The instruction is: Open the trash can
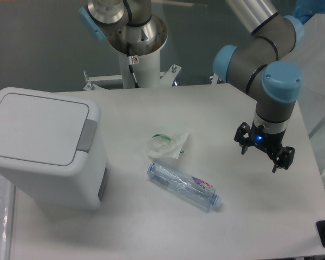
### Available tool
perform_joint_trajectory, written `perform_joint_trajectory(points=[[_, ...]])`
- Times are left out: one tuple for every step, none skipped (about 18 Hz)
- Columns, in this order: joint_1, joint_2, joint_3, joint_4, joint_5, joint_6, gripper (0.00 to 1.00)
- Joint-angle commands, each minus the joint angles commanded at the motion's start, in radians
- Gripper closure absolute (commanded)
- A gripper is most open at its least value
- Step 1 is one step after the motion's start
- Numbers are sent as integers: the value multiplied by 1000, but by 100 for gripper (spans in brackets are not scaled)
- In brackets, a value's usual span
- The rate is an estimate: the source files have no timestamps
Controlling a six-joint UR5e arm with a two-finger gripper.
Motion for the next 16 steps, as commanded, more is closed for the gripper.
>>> perform_joint_trajectory(points=[[0, 0, -2, 0, 0, 0, 0], [0, 0, -2, 0, 0, 0, 0], [0, 0, 0, 0, -2, 0, 0], [2, 0, 3, -6, -3, -5, 0], [6, 5, 12, -9, -11, -8, 0], [8, 8, 15, -9, -12, -12, 0], [9, 9, 15, -9, -14, -14, 0], [8, 8, 18, -11, -17, -15, 0], [9, 8, 23, -11, -32, -17, 0], [11, 8, 25, -11, -57, -34, 0], [12, 11, 25, -11, -84, -67, 0], [11, 12, 25, -12, -109, -119, 0], [8, 14, 26, -12, -129, -173, 0], [2, 14, 25, -14, -147, -219, 0], [-3, 15, 23, -14, -173, -259, 0], [-8, 24, 17, -14, -207, -296, 0]])
